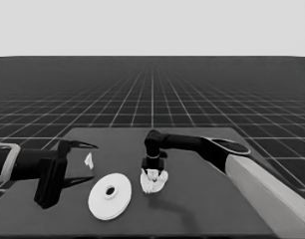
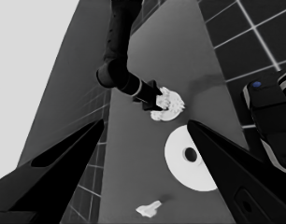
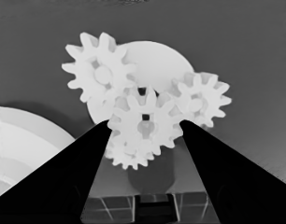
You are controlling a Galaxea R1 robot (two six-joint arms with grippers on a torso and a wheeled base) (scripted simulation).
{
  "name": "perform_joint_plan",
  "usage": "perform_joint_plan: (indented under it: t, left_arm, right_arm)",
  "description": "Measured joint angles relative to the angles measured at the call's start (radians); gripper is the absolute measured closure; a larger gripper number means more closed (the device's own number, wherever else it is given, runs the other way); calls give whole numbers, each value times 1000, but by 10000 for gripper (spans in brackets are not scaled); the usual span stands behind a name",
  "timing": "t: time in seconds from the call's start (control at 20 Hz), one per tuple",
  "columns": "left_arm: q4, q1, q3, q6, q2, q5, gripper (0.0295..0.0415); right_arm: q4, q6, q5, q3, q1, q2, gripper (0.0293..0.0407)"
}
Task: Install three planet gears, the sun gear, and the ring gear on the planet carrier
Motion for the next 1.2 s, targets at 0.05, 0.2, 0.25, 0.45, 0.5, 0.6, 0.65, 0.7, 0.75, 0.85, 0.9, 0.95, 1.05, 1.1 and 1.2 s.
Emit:
perform_joint_plan:
  t: [0.05, 0.2, 0.25, 0.45, 0.5, 0.6, 0.65, 0.7, 0.75, 0.85, 0.9, 0.95, 1.05, 1.1, 1.2]
  left_arm:
    - [0, 0, 0, 0, 0, 0, 326]
    - [0, 0, 0, 0, 0, 0, 326]
    - [0, 0, 0, 0, 0, 0, 326]
    - [0, 0, 0, 0, 0, 0, 326]
    - [0, 0, 0, 0, 0, 0, 326]
    - [0, 0, 0, 0, 0, 0, 326]
    - [0, 0, 0, 0, 0, 0, 326]
    - [0, 0, 0, 0, 0, 0, 326]
    - [0, 0, 0, 0, 0, 0, 326]
    - [0, 0, 0, 0, 0, 0, 326]
    - [0, 0, 0, 0, 0, 0, 326]
    - [0, 0, 0, 0, 0, 0, 326]
    - [0, 0, 0, 0, 0, 0, 326]
    - [0, 0, 0, 0, 0, 0, 326]
    - [0, 0, 0, 0, 0, 0, 326]
  right_arm:
    - [0, 10, 0, 0, 0, 0, 390]
    - [0, 42, 0, 0, 0, 0, 390]
    - [0, 52, 0, 0, 0, 0, 390]
    - [0, 94, 0, 0, 0, 0, 390]
    - [0, 105, 0, 0, 0, 0, 390]
    - [0, 126, 0, 0, 0, 0, 390]
    - [0, 136, 0, 0, 0, 0, 390]
    - [0, 147, 0, 0, 0, 0, 390]
    - [0, 157, 0, 0, 0, 0, 390]
    - [0, 178, 0, 0, -1, 0, 390]
    - [0, 188, 0, 0, -1, 0, 391]
    - [0, 199, 0, 0, -1, -1, 390]
    - [0, 220, 0, 0, -1, 0, 391]
    - [0, 230, 0, 0, -1, 0, 390]
    - [0, 251, 0, 0, -1, -1, 391]
